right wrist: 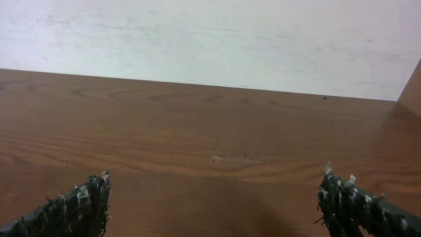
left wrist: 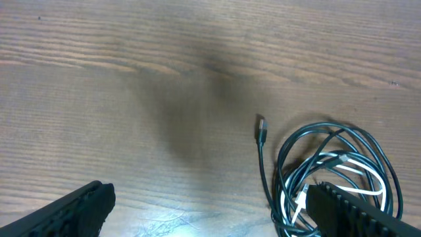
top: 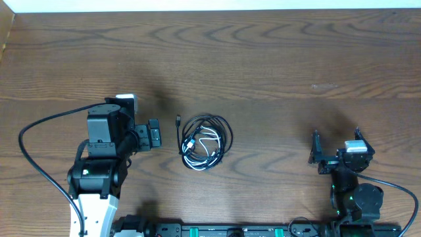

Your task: Untangle cables

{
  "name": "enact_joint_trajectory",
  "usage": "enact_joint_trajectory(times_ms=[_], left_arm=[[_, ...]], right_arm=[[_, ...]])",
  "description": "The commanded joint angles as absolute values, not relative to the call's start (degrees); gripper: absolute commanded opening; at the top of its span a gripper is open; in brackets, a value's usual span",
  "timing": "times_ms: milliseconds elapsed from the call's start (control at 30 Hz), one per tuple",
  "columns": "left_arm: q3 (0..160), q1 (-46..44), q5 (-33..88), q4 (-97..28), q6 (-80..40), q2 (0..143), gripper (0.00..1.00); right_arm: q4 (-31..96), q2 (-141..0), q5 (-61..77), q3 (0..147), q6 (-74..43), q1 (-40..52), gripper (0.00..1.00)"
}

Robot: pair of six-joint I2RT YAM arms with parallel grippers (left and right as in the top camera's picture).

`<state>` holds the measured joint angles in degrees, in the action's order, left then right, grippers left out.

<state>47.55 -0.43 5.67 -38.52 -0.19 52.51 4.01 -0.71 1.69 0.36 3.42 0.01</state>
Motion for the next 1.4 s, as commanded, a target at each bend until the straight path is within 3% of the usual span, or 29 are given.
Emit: enact_joint_trajectory(times_ms=[0,1367], left_arm=[[49.0,-0.2,6.0,-37.8,-0.5,52.7,0.98],[49.0,-0.2,6.0,-35.3,-0.5,52.8,0.98]], right_arm=[[4.3,-0.4,1.5,0.3,3.9,1.2,0.99],[4.3,-0.4,1.5,0.3,3.9,1.2,0.99]])
